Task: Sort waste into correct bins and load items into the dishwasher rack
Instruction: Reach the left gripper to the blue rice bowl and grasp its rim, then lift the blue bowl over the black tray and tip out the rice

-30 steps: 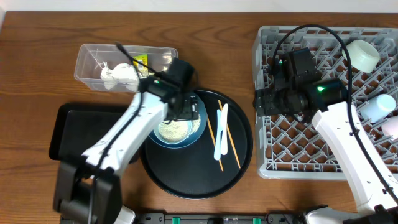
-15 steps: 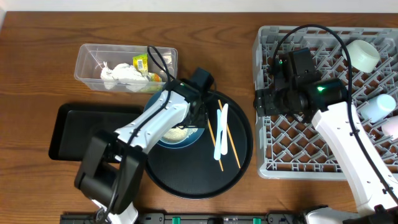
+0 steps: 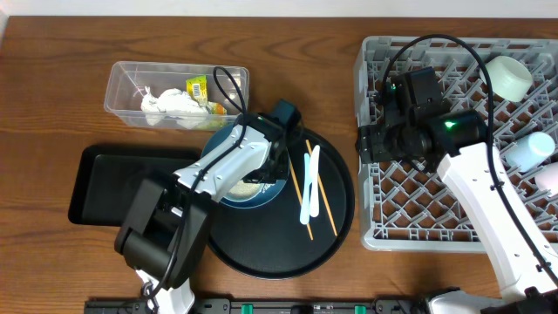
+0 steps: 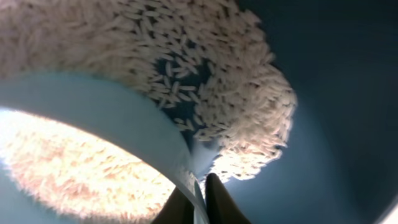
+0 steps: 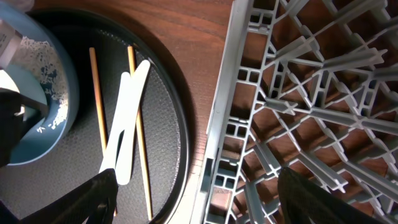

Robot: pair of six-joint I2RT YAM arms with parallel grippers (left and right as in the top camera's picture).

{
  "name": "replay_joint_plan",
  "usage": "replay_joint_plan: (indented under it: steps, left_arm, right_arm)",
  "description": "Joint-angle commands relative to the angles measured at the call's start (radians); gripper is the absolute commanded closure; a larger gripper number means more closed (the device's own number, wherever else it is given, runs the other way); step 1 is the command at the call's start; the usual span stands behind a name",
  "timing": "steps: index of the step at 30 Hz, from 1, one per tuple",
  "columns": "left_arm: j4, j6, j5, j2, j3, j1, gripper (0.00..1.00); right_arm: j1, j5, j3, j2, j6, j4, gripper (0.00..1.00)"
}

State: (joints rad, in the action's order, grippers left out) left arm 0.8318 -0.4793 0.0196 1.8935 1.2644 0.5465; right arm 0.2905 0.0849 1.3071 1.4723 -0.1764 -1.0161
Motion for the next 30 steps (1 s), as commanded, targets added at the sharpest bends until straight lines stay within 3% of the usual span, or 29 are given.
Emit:
replay_joint_plan:
  steps: [1,11,19,30]
  left_arm:
    - [0.005,-0.004,-0.006,-0.007,-0.004,0.0,0.94]
    - [0.041,0.045,-0.005,-0.172,0.012,-0.02,0.94]
    - [0.059,0.045,0.0,-0.324,0.012,-0.141,0.94]
    - [0.123,0.223,0.395,-0.369,0.007,-0.488,0.94]
  right_arm:
    - [0.007,-0.011,0.002,-0.006,-0.014,-0.002,0.22]
    - [0.007,-0.037,0.002,-0.006,-0.014,-0.014,0.23]
    - [0.007,-0.037,0.002,-0.006,-0.014,-0.016,0.22]
    - [0.007,-0.059,0.002,-0.006,-0.014,-0.025,0.23]
